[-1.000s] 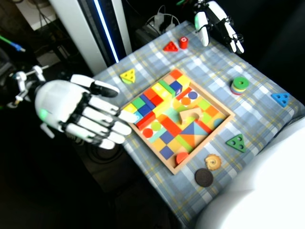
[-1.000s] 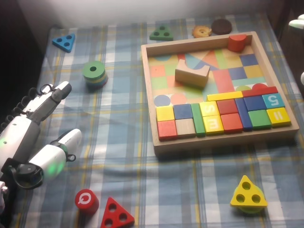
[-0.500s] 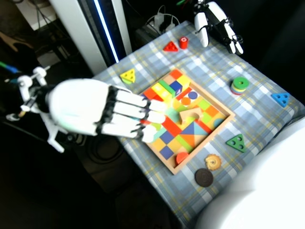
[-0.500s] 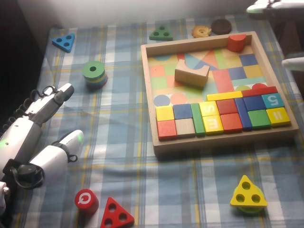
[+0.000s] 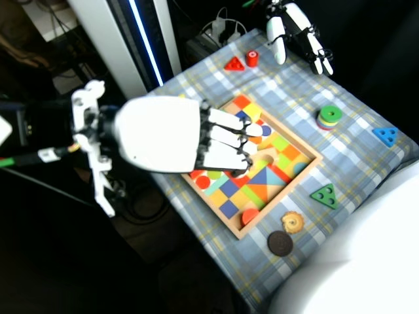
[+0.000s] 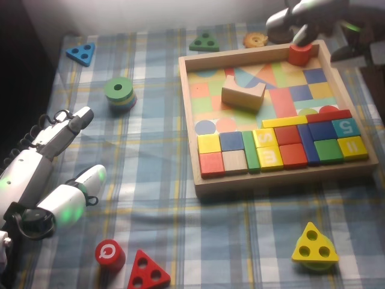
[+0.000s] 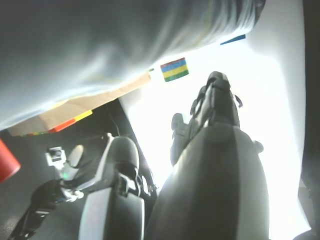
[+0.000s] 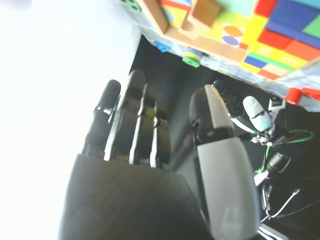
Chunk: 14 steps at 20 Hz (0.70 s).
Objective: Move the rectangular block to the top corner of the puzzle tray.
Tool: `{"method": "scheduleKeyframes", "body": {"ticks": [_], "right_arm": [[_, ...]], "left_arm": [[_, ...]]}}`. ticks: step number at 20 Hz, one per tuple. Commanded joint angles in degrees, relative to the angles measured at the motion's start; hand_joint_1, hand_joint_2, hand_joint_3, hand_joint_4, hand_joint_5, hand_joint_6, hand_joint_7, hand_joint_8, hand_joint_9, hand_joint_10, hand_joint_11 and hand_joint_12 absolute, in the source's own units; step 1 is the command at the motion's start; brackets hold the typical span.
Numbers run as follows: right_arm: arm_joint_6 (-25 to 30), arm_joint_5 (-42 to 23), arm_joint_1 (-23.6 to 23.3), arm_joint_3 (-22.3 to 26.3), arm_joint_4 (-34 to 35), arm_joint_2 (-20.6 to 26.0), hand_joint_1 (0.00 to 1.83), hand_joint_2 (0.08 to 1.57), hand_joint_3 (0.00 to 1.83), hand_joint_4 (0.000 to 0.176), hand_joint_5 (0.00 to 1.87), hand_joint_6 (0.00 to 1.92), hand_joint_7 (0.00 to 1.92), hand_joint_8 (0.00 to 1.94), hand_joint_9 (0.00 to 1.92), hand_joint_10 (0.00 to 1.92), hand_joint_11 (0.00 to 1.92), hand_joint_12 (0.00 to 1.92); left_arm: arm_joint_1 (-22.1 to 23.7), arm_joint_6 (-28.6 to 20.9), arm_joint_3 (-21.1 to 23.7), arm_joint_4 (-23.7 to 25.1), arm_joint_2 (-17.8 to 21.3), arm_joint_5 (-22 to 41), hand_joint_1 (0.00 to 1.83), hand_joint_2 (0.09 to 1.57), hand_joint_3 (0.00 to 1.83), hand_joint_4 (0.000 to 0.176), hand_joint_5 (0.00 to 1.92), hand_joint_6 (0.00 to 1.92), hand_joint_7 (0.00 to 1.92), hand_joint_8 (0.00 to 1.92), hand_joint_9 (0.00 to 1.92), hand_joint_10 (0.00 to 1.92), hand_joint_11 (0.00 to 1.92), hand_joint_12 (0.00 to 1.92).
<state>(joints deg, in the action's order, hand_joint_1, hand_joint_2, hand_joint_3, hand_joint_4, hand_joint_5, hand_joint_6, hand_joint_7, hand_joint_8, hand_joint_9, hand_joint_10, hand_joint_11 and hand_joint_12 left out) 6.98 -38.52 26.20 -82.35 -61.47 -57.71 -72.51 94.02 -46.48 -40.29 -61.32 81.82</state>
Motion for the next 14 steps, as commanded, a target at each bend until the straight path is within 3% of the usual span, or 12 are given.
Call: {"method": "scheduleKeyframes", "body": {"ticks": [1, 2, 3, 4, 8, 10, 11, 13, 14], "right_arm": [[2.7, -3.2, -1.2, -0.7, 1.1, -0.5, 1.24, 1.13, 0.01, 0.000, 0.43, 0.00, 1.00, 1.45, 1.20, 1.80, 1.20, 1.92], [4.8, -3.0, -1.7, -1.5, -1.6, -1.4, 1.32, 1.07, 0.00, 0.000, 0.48, 0.02, 1.43, 1.84, 1.59, 1.90, 1.60, 1.92], [6.6, -2.7, -2.3, -2.1, -4.5, -2.2, 1.45, 1.06, 0.00, 0.000, 0.49, 0.02, 1.58, 1.92, 1.75, 1.92, 1.78, 1.92], [7.7, -2.4, -2.6, -2.3, -6.5, -2.7, 1.52, 1.06, 0.00, 0.000, 0.49, 0.01, 1.58, 1.94, 1.76, 1.92, 1.81, 1.92], [10.6, -1.9, -3.5, -4.8, -12.6, -6.5, 1.83, 1.10, 0.01, 0.000, 0.47, 0.00, 1.64, 1.94, 1.80, 1.92, 1.86, 1.92], [12.0, -1.9, -3.5, -5.8, -14.3, -7.6, 1.83, 1.09, 0.00, 0.000, 0.47, 0.00, 1.63, 1.94, 1.78, 1.92, 1.83, 1.92], [12.6, -1.9, -3.5, -6.3, -15.0, -8.1, 1.78, 1.09, 0.00, 0.000, 0.52, 0.02, 1.54, 1.94, 1.67, 1.92, 1.72, 1.92], [13.0, -1.9, -3.5, -7.3, -15.9, -9.0, 1.76, 1.10, 0.01, 0.000, 0.55, 0.02, 1.49, 1.94, 1.63, 1.92, 1.69, 1.92], [13.1, -1.6, -3.5, -7.6, -16.6, -9.3, 1.72, 1.12, 0.02, 0.000, 0.55, 0.01, 1.45, 1.94, 1.62, 1.92, 1.67, 1.92]], "left_arm": [[0.1, -0.4, -0.3, 2.4, -0.1, 6.3, 0.66, 1.37, 0.00, 0.081, 0.22, 0.00, 0.06, 0.00, 0.02, 0.00, 0.00, 0.00], [0.1, -0.4, -0.3, 2.4, -0.2, 6.3, 0.68, 1.37, 0.00, 0.080, 0.21, 0.00, 0.05, 0.00, 0.01, 0.00, 0.00, 0.00], [0.1, -0.4, -0.3, 2.4, -0.2, 6.2, 0.69, 1.37, 0.00, 0.078, 0.22, 0.00, 0.06, 0.00, 0.01, 0.00, 0.00, 0.00], [0.1, -0.4, -0.3, 2.4, -0.2, 6.2, 0.71, 1.36, 0.00, 0.071, 0.23, 0.01, 0.06, 0.01, 0.02, 0.01, 0.00, 0.00], [0.1, -0.4, -0.3, 2.5, -0.1, 6.0, 0.68, 1.37, 0.00, 0.078, 0.22, 0.00, 0.06, 0.00, 0.01, 0.00, 0.00, 0.00], [0.1, -0.4, -0.3, 2.5, -0.1, 6.0, 0.69, 1.37, 0.00, 0.087, 0.22, 0.00, 0.06, 0.00, 0.01, 0.00, 0.00, 0.00], [0.1, -0.4, -0.3, 2.5, -0.1, 6.0, 0.71, 1.36, 0.00, 0.079, 0.23, 0.00, 0.06, 0.00, 0.01, 0.00, 0.00, 0.00], [0.2, -0.5, -0.4, 2.5, -0.1, 6.0, 0.69, 1.36, 0.00, 0.094, 0.22, 0.00, 0.06, 0.00, 0.01, 0.00, 0.00, 0.00], [0.2, -0.5, -0.4, 2.5, -0.1, 6.0, 0.69, 1.36, 0.00, 0.091, 0.22, 0.00, 0.06, 0.00, 0.01, 0.00, 0.00, 0.00]]}}
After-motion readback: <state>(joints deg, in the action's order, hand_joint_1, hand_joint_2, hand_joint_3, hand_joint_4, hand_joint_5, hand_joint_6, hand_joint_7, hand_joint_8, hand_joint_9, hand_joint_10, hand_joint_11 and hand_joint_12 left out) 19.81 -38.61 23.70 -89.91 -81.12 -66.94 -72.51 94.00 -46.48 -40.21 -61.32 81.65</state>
